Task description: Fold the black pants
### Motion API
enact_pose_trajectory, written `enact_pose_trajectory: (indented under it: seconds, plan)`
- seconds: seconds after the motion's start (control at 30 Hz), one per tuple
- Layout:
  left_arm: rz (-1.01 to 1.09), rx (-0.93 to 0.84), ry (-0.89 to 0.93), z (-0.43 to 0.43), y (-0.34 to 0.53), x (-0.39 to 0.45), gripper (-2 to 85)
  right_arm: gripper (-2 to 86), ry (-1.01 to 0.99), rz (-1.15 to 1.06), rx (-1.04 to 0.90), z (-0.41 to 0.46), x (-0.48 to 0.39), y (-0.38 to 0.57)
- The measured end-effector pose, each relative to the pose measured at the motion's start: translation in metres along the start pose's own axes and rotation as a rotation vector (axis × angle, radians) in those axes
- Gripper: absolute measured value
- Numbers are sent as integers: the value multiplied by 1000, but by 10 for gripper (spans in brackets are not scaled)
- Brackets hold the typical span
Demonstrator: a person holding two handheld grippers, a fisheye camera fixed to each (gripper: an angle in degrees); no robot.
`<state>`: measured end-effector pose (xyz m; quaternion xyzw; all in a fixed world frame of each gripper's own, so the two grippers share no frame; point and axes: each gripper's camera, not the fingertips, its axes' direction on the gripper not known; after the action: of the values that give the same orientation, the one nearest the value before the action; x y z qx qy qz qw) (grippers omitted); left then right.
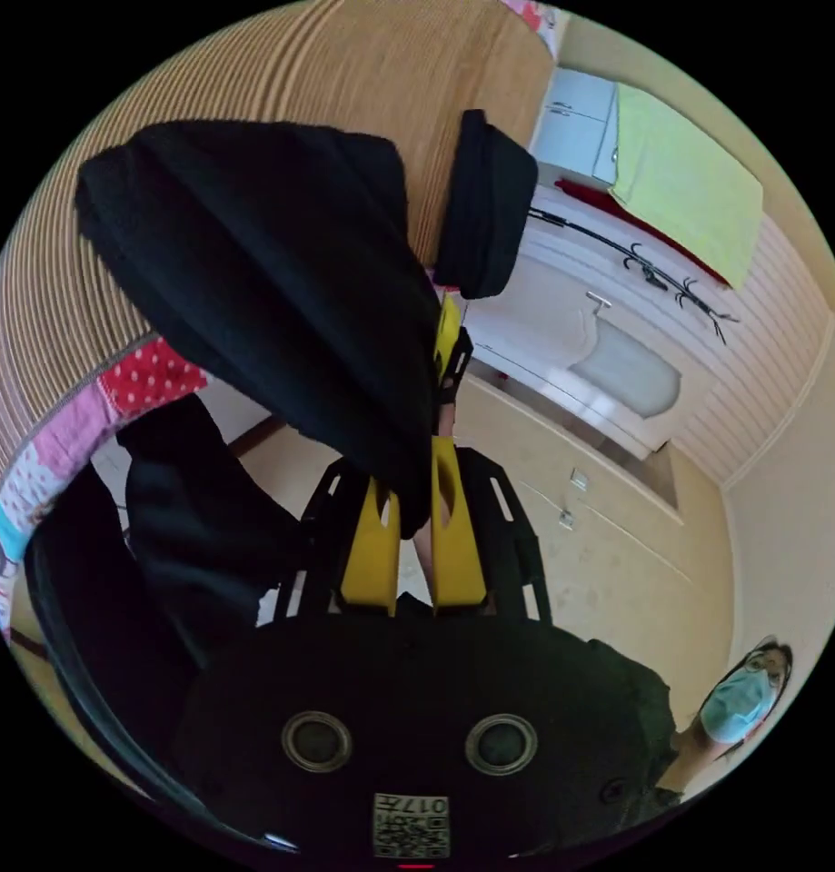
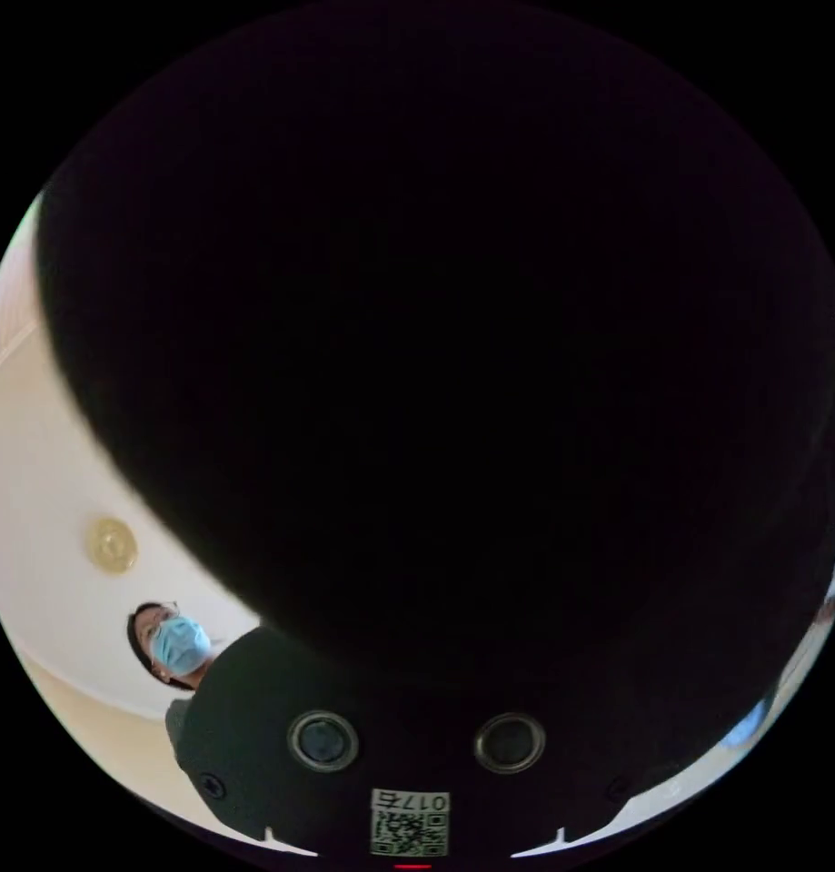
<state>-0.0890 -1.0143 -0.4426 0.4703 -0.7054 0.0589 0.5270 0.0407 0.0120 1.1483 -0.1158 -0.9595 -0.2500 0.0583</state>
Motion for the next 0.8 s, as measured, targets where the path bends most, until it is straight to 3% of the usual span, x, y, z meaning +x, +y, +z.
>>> enact_pose_trajectory:
  seconds: [0.2, 0.3, 0.47, 0.53, 0.63, 0.73, 0.8]
  plan:
    - [546, 80, -332, 2, 31, 210, 62, 184, -229, -436, -88, 15, -115, -37]
    - [766, 111, -389, 13, 53, 295, 80, 170, -245, -645, -153, 10, -190, -54]
    - [801, 104, -445, 17, 72, 338, 112, 148, -140, -816, -239, -21, -272, -91]
    - [722, 68, -512, 14, 69, 320, 114, 139, -78, -773, -222, -43, -277, -114]
    - [446, -32, -561, -8, 66, 247, 115, 121, 197, -571, -133, -102, -243, -156]
    - [119, -43, -361, -69, 107, 150, 110, 103, 402, -22, 243, -201, -149, -147]
    - [-135, 128, -321, -139, 172, 78, 101, 59, 380, 307, 554, -257, -77, -71]
